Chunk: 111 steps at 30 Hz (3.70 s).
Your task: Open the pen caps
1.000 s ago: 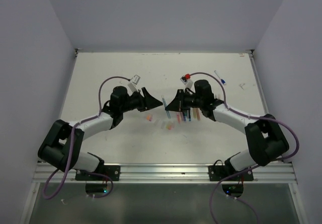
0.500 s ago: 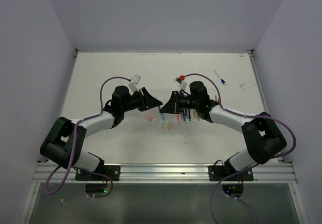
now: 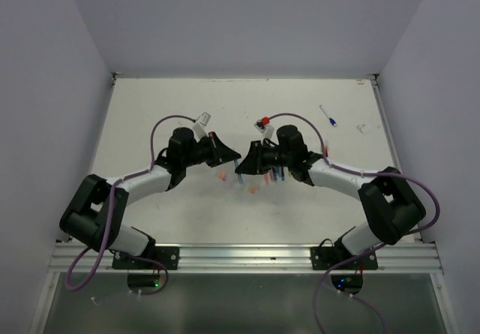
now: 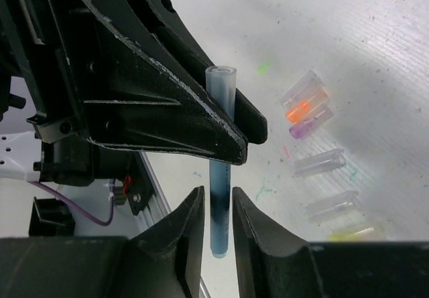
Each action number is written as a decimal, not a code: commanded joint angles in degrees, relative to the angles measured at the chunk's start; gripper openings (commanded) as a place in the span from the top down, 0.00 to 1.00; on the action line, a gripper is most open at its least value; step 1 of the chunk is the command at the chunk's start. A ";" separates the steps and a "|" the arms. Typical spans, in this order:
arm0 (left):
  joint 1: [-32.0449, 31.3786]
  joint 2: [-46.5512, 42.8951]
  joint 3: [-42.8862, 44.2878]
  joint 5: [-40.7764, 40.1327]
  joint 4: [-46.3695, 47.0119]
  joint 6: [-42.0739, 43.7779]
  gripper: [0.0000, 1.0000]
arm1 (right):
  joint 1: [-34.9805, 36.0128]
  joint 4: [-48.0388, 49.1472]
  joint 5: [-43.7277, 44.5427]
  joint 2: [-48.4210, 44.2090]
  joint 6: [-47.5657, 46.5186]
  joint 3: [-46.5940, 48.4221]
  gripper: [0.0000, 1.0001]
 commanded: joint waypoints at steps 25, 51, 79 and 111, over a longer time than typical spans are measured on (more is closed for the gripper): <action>6.61 0.65 11.22 -11.75 -20.02 2.34 1.00 | 22.72 -28.20 65.42 3.01 -18.61 10.76 1.00; 12.94 -14.03 4.08 -16.39 -22.89 1.64 1.00 | 22.63 -26.50 60.79 -1.14 -19.57 6.70 1.00; 6.45 -0.77 -2.50 -20.53 -24.13 19.03 0.84 | -12.17 -38.47 50.36 2.11 -14.83 7.32 1.00; 5.30 -7.07 -3.99 -22.02 -24.22 21.05 0.49 | -12.26 -40.49 52.90 2.48 -12.72 10.83 0.64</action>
